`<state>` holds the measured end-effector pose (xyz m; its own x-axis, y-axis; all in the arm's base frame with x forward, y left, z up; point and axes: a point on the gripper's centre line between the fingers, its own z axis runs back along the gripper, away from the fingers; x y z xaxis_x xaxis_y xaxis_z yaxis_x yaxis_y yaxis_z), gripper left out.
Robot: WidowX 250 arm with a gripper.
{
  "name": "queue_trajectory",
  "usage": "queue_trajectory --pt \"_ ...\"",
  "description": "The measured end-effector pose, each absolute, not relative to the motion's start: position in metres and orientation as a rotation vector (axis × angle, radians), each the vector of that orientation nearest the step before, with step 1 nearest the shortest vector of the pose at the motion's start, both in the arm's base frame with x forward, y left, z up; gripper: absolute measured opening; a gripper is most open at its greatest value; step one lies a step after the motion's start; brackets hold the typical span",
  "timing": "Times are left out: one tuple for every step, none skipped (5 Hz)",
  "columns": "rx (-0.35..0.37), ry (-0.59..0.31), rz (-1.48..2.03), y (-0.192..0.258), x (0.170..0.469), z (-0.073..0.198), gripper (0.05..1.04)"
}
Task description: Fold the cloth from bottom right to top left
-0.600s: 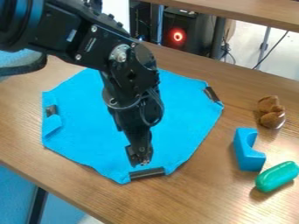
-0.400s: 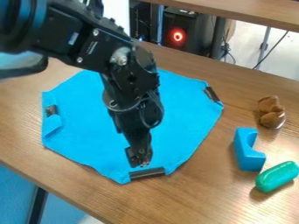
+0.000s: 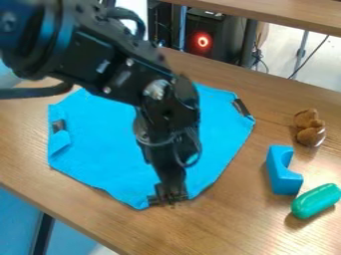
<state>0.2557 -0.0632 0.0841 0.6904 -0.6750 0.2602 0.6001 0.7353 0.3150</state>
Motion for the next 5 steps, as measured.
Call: queue_trajectory --pt "0.235 -0.385 -0.737 -0.073 0.257 0.077 1.001" --pt "0.265 -0.365 -0.744 -0.075 0.258 0.065 1.001" --pt "0.294 -0.355 -0.758 -0.081 0.258 0.052 1.001" --pt "0.321 -0.359 -0.765 -0.083 0.263 0.048 0.977" --pt "0.330 -0.349 -0.758 -0.085 0.269 0.045 0.699"
